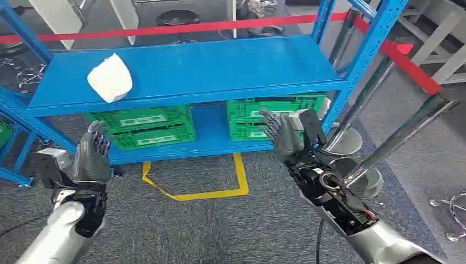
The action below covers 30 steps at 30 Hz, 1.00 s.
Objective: Take the parts from the cabinet and place them on the table.
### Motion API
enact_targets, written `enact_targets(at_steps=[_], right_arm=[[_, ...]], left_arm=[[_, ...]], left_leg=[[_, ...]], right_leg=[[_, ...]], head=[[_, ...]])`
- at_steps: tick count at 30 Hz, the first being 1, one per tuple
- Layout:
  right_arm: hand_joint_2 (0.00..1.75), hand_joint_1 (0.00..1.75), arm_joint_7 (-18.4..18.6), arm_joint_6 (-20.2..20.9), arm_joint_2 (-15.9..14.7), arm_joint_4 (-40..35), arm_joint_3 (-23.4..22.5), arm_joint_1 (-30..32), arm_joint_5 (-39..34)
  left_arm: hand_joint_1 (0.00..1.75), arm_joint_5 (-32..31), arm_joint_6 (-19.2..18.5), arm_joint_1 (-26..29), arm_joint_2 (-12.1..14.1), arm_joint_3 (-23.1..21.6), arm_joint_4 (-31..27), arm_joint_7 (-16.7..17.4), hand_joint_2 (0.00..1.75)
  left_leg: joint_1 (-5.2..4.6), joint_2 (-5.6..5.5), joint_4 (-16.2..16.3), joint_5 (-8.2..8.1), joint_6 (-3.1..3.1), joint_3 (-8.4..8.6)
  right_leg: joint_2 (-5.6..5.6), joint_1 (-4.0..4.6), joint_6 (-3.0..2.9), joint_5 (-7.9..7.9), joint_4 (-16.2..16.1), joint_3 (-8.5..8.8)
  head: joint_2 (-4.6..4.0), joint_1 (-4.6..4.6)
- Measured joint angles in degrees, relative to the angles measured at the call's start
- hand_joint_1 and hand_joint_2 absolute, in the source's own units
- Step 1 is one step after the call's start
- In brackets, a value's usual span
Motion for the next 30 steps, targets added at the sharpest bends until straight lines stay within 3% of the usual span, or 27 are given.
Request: enact_targets(at_steps=[7, 11, 12, 13, 14, 15, 17, 18, 27, 28, 29, 30], right_arm=[[0.0, 0.0, 0.0, 0.0, 0.0, 0.0, 0.0, 0.0, 0.0], [0.0, 0.0, -0.1, 0.0, 0.0, 0.0, 0.0, 0.0, 0.0], [0.0, 0.0, -0.1, 0.0, 0.0, 0.0, 0.0, -0.1, 0.0], [0.0, 0.0, -0.2, 0.0, 0.0, -0.1, 0.0, 0.0, 0.0], [0.0, 0.0, -0.3, 0.0, 0.0, -0.2, -0.1, -0.1, 0.0], [0.0, 0.0, -0.3, 0.0, 0.0, -0.2, -0.2, -0.1, 0.0], [0.0, 0.0, -0.3, 0.0, 0.0, -0.2, -0.2, 0.4, 0.0], [0.0, 0.0, -0.4, 0.2, 0.0, -0.2, -0.2, 0.7, 0.0], [0.0, 0.0, -0.4, 0.2, 0.0, -0.1, -0.3, 0.8, 0.0], [0.0, 0.0, -0.5, 0.1, 0.0, -0.1, -0.3, 0.8, 0.0], [0.0, 0.0, -0.5, 0.3, 0.0, -0.2, -0.4, 0.8, 0.0], [0.0, 0.0, -0.6, 0.3, 0.0, -0.2, -0.4, 0.8, 0.0]], left_arm=[[0.0, 0.0, 0.0, 0.0, 0.0, 0.0, 0.0, 0.0, 0.0], [0.0, 0.0, 0.0, 0.0, 0.0, 0.0, 0.0, 0.0, 0.0], [0.0, 0.0, 0.0, -0.1, 0.0, 0.0, 0.0, 0.0, 0.0], [0.0, 0.0, -0.1, 0.0, -0.1, 0.0, -0.1, 0.0, 0.0], [0.0, 0.0, -0.1, -0.2, 0.0, 0.0, -0.1, -0.1, 0.0], [0.0, 0.1, -0.2, -0.3, -0.1, 0.0, -0.1, -0.1, 0.0], [0.0, 0.1, -0.3, -0.3, -0.4, -0.1, -0.1, -0.1, 0.0], [0.0, 0.1, -0.3, -0.2, -0.4, -0.2, -0.1, -0.1, 0.0], [0.0, 0.1, -0.3, -0.1, -0.4, -0.2, -0.1, -0.1, 0.0], [0.0, 0.1, -0.3, 0.0, -0.4, -0.2, -0.1, -0.1, 0.0], [0.0, 0.1, -0.3, 0.1, -0.4, -0.2, -0.1, -0.2, 0.0], [0.0, 0.2, -0.3, 0.0, -0.5, -0.2, -0.1, -0.2, 0.0]], left_leg=[[-0.04, 0.01, 0.6, -0.34, 0.53, -0.34], [-0.28, -0.13, 1.0, -0.49, 1.15, -0.75], [-0.29, -0.26, 0.2, -0.2, 1.59, -0.48], [0.58, -0.2, -0.7, 0.28, 1.81, 0.34], [0.58, -0.34, -1.2, 0.37, 1.99, 0.64], [0.59, -0.42, -1.2, 0.39, 2.2, 0.73], [0.58, -0.6, -1.2, 0.18, 2.37, 0.88], [0.62, -0.9, -1.2, 0.06, 2.27, 0.97], [0.72, -1.06, -1.2, -0.08, 2.12, 1.15], [0.78, -1.18, -1.2, -0.2, 1.94, 1.32], [1.18, -1.36, -1.0, -0.74, 1.44, 2.01], [1.37, -1.43, -0.8, -1.05, 1.18, 2.32]], right_leg=[[-0.04, -0.03, 0.32, 0.1, 0.0, 0.0], [-0.41, -0.22, 1.05, 0.32, -0.3, 0.1], [-0.51, -0.07, 1.42, 0.39, -0.6, 0.35], [0.1, -0.4, 1.62, -0.07, -0.2, -0.34], [1.38, -0.3, 1.7, -1.35, 1.6, -0.92], [2.17, -0.38, 1.81, -3.49, 6.1, -2.87], [2.53, -0.51, 2.14, -6.74, 15.5, -7.48], [2.54, -0.6, 2.31, -7.34, 18.4, -9.19], [2.53, -0.71, 2.43, -6.64, 18.5, -9.53], [2.52, -0.83, 2.53, -5.6, 17.4, -9.24], [2.42, -1.19, 2.76, -1.24, 10.9, -6.34], [2.3, -1.33, 2.89, 0.74, 7.4, -4.66]], head=[[0.0, -0.07], [0.0, -0.04], [0.0, -0.11], [0.0, 0.02], [0.0, 0.2], [0.0, 0.63], [0.0, 1.14], [0.0, 1.31], [0.0, 1.55], [0.0, 1.64], [0.0, 1.92], [0.0, 2.03]])
